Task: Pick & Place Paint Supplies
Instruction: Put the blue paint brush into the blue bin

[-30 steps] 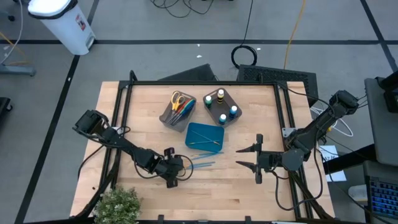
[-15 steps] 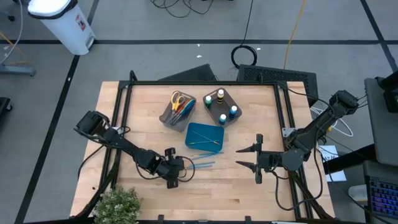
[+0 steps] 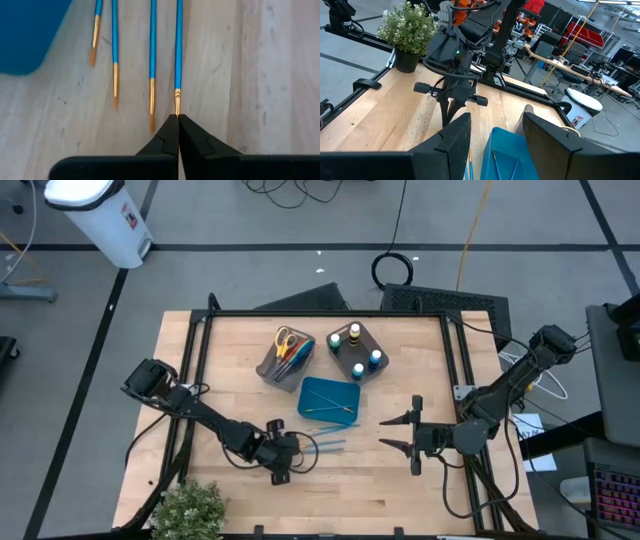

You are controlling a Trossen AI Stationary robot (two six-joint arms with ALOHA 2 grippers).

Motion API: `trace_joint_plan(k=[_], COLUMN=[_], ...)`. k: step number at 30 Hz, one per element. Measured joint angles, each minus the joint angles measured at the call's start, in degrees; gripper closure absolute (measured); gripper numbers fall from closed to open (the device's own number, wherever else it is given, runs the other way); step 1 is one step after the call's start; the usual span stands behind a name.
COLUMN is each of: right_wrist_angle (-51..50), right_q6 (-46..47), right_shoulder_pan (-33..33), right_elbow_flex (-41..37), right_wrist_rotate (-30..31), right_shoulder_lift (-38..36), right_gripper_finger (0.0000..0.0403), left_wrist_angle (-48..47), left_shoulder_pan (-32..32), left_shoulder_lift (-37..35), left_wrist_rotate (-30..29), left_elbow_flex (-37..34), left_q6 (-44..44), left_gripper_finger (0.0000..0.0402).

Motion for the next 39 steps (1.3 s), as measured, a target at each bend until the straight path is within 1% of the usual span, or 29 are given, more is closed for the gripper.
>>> trace_joint_plan(k=[8,14,17,22,30,35,39], right_wrist_angle=[0.0,0.0,0.0,0.0,0.0,0.0,0.0], right_q6=[0.0,0.0,0.0,0.0,0.0,0.0,0.0], right_shoulder_pan=[0.0,0.0,0.0,0.0,0.0,0.0,0.0], right_elbow_flex=[0.0,0.0,0.0,0.0,0.0,0.0,0.0], right_wrist_rotate=[0.0,0.0,0.0,0.0,0.0,0.0,0.0], right_shoulder_lift=[0.0,0.0,0.0,0.0,0.0,0.0,0.0], right_gripper_finger=[0.0232,0.0232,0.0232,0.0232,0.0232,0.0232,0.0232], left_wrist_angle=[-1.1,-5.5,-8.3,-12.1,-13.0,-20.3,-23.6], left_shoulder_pan=[0.0,0.3,0.7,1.3,3.1,4.8,6.1], left_shoulder_lift=[-0.1,-0.2,-0.2,-0.2,-0.2,-0.3,-2.7], left_wrist_rotate=[-0.3,-0.6,-1.8,-2.6,-3.4,-4.2,-5.4], left_elbow_flex=[3.2,7.4,10.4,15.1,20.1,22.5,22.5], left_q6=[0.7,1.3,2.5,5.4,14.4,15.7,15.8], left_gripper_finger=[0.04,0.04,0.04,0.04,0.04,0.04,0.04])
